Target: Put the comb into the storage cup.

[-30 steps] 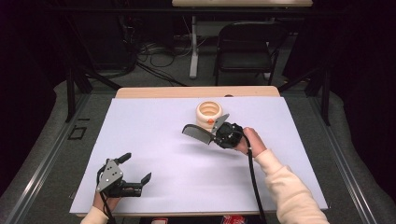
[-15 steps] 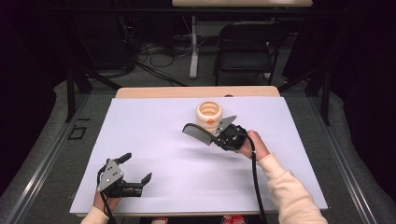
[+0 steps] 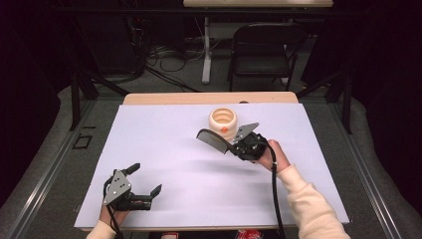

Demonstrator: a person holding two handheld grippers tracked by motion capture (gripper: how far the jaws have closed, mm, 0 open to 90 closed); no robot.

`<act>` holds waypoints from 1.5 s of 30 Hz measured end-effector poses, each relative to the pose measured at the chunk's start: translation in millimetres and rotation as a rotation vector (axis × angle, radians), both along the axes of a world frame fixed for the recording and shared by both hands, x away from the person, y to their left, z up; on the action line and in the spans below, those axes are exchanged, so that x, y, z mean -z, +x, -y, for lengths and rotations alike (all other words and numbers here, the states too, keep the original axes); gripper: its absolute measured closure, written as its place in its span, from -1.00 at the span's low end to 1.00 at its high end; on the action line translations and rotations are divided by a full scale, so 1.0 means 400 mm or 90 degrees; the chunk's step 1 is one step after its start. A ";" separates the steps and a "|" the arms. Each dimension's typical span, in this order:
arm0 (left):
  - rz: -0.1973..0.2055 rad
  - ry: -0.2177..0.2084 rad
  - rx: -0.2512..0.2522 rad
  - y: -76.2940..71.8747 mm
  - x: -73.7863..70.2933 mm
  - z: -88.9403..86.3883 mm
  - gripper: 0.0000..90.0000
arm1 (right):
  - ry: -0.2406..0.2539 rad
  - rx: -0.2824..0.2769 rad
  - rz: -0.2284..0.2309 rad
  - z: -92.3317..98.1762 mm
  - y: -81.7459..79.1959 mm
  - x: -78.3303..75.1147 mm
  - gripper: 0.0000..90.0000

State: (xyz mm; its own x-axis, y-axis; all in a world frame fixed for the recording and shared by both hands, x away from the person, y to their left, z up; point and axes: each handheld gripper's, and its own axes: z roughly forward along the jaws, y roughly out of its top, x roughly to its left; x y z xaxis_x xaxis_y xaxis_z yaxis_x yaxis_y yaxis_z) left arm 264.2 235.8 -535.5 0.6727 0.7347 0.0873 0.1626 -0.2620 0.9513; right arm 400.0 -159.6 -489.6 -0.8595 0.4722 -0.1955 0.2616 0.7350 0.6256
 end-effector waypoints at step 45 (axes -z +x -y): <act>0.001 -0.004 -0.001 -0.002 -0.001 -0.003 -1.00 | 0.067 0.031 0.030 0.057 -0.007 -0.055 0.61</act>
State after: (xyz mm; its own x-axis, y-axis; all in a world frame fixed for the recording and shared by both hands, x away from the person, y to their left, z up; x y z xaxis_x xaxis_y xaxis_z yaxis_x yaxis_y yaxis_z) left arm 263.4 236.8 -535.2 0.6718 0.7360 0.0834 0.1614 -0.2554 0.9533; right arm 397.3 -182.3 -467.5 -0.8264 0.5326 -0.1826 0.2632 0.6521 0.7110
